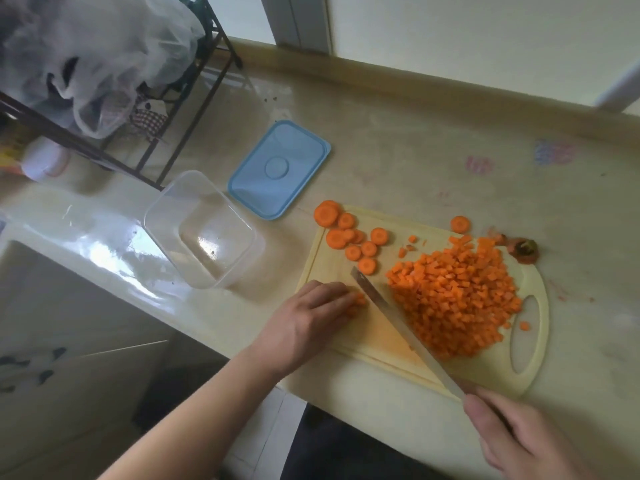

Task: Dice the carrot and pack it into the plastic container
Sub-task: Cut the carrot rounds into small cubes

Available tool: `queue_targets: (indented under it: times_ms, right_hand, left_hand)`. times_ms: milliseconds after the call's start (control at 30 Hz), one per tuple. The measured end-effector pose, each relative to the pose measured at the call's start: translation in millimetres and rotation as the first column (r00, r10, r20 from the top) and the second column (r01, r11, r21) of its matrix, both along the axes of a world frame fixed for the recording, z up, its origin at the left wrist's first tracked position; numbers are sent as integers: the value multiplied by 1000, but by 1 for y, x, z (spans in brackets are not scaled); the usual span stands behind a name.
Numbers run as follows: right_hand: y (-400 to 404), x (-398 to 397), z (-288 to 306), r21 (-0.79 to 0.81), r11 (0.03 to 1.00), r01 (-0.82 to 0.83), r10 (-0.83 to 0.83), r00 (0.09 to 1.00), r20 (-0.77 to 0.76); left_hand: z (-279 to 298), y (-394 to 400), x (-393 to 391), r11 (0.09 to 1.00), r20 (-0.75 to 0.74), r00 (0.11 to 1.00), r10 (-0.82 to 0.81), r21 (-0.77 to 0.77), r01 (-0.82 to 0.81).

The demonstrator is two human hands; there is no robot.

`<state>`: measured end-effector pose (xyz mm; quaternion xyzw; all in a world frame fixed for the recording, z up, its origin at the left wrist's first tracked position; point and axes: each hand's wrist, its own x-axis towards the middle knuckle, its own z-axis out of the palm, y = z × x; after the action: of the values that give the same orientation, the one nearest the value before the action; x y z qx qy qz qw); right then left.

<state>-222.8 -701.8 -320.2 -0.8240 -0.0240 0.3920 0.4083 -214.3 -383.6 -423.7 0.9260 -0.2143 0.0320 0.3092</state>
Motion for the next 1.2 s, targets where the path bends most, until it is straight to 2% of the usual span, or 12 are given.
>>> queue_targets:
  times_ms: [33, 133, 200, 267, 500, 633, 733, 900, 1000, 1100, 1200]
  right_hand:
    - [23, -7, 3, 4, 998, 65, -65, 998, 5]
    - [28, -10, -7, 64, 996, 67, -62, 995, -76]
    - [29, -4, -12, 0, 994, 109, -109, 994, 9]
    - [29, -4, -11, 44, 986, 159, -159, 987, -5]
    - [35, 1, -7, 15, 987, 162, -162, 987, 18]
    - [35, 1, -8, 20, 985, 170, -170, 985, 21]
    - [35, 0, -8, 20, 985, 169, -170, 985, 33]
    - [36, 1, -7, 63, 981, 185, -188, 981, 49]
    - [37, 2, -6, 78, 981, 179, -183, 982, 39]
    - [37, 2, -7, 72, 983, 169, -172, 985, 36]
    - [36, 2, -8, 80, 985, 151, -153, 988, 20]
  left_hand:
    - [3, -2, -1, 997, -41, 998, 47, -57, -49]
    - [1, -14, -10, 986, -115, 985, 127, -95, -138]
    - [1, -15, -10, 981, -151, 977, 148, -101, -164]
    - [4, -17, -11, 975, -153, 972, 176, -106, -193]
    - [7, -18, -12, 954, -231, 950, 209, -164, -249]
    - [10, -19, -8, 946, -236, 945, 224, -179, -269]
    - [10, -18, -3, 943, -188, 949, 252, -175, -285]
    - [13, -16, 18, 933, -156, 934, 322, -115, -341]
    - [12, -15, 23, 954, -196, 940, 279, -52, -294]
    - [16, -7, 21, 990, -202, 971, 131, -27, -139]
    - [19, -4, 15, 998, -145, 987, 69, 20, -67]
